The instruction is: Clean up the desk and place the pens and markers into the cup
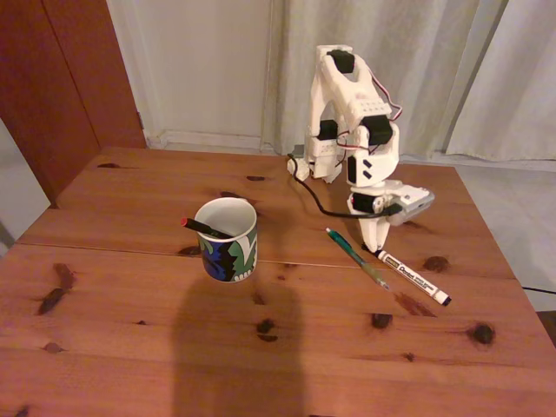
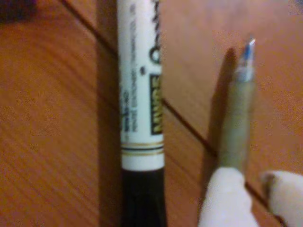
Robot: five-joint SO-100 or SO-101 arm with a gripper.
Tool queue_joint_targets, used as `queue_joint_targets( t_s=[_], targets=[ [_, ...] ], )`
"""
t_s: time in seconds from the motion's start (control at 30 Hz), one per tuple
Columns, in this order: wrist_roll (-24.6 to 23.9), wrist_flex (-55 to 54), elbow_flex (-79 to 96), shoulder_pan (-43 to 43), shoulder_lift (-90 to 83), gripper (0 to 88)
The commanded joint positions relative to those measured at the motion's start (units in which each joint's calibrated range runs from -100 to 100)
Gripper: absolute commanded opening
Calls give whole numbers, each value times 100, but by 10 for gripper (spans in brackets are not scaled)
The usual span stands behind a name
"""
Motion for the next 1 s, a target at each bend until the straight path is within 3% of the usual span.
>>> queue_joint_targets(
  t_s=[0.0, 0.1, 0.97],
  targets=[
    [53, -25, -375, 24, 67, 145],
    [53, -25, -375, 24, 125, 188],
    [53, -25, -275, 377, 853, 188]
  ],
)
